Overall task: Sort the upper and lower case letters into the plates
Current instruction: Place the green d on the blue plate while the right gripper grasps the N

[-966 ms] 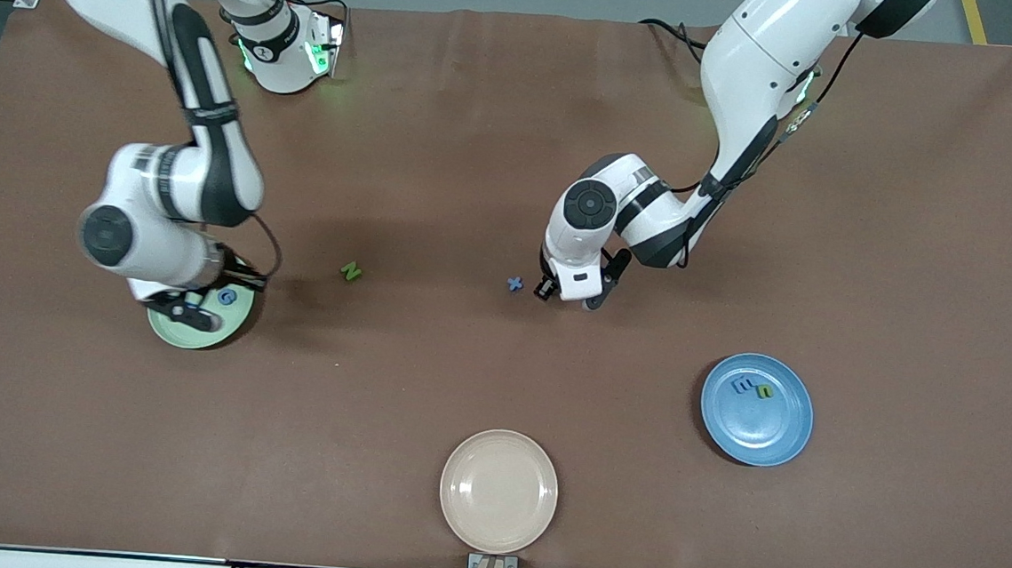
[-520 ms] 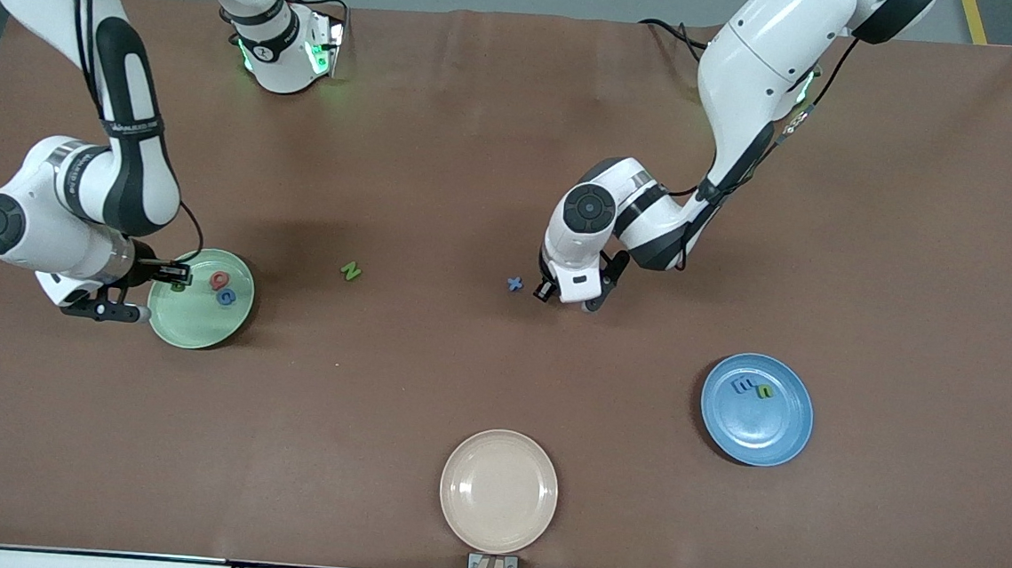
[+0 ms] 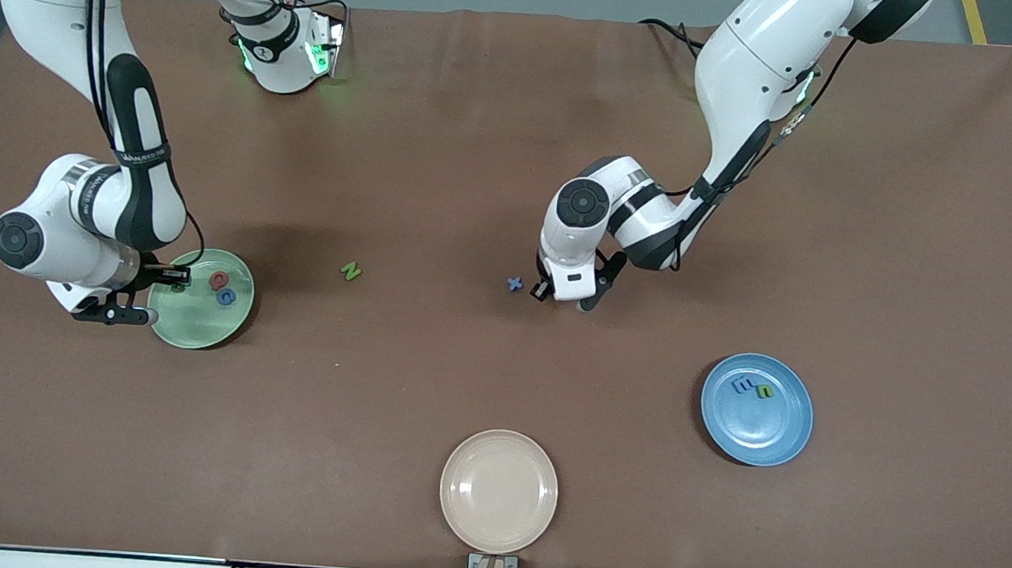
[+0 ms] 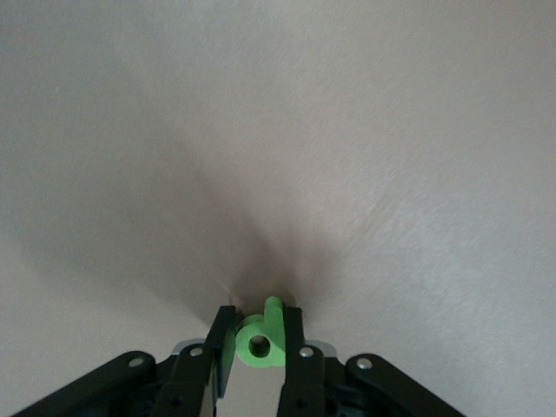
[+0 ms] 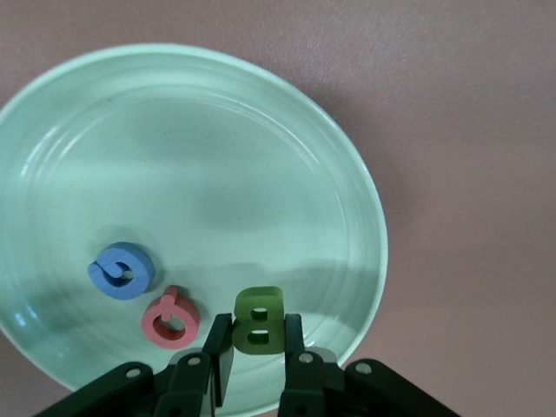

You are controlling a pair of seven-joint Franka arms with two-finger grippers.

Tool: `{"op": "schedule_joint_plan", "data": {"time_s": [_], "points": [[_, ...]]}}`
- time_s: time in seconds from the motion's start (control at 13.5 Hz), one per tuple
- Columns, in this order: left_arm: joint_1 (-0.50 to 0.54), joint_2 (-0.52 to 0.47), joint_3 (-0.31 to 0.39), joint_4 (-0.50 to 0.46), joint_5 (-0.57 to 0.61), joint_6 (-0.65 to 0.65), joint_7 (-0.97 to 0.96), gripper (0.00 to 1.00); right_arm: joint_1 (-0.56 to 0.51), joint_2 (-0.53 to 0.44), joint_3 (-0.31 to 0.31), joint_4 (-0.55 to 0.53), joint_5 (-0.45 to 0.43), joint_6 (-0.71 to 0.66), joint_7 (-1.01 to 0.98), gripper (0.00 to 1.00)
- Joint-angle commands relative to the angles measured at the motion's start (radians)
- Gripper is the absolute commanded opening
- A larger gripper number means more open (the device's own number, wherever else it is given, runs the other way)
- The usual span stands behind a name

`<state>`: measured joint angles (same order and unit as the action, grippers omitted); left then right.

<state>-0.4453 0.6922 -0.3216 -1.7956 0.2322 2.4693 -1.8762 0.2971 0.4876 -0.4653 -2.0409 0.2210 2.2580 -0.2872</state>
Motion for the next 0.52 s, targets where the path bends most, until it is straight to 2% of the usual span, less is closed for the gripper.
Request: {"op": "schedule_joint_plan", "data": {"time_s": [0.0, 0.22, 0.37, 0.45], "points": [[-0.001, 0.007, 0.015, 0.051, 0.029, -0.009, 0.002, 0.00, -0.010, 0.006, 0.014, -0.025, 0.056, 0.018, -0.029, 0.19], [0.026, -0.028, 0.019, 0.051, 0.105, -0.018, 0.031, 0.00, -0.010, 0.015, 0.014, -0.027, 0.072, 0.028, -0.041, 0.21], [0.048, -0.062, 0.018, 0.065, 0.127, -0.087, 0.102, 0.00, -0.010, 0.019, 0.014, -0.027, 0.072, 0.032, -0.041, 0.25], [0.068, -0.071, 0.018, 0.070, 0.127, -0.108, 0.153, 0.00, -0.004, 0.019, 0.014, -0.027, 0.072, 0.028, -0.041, 0.43]]}}
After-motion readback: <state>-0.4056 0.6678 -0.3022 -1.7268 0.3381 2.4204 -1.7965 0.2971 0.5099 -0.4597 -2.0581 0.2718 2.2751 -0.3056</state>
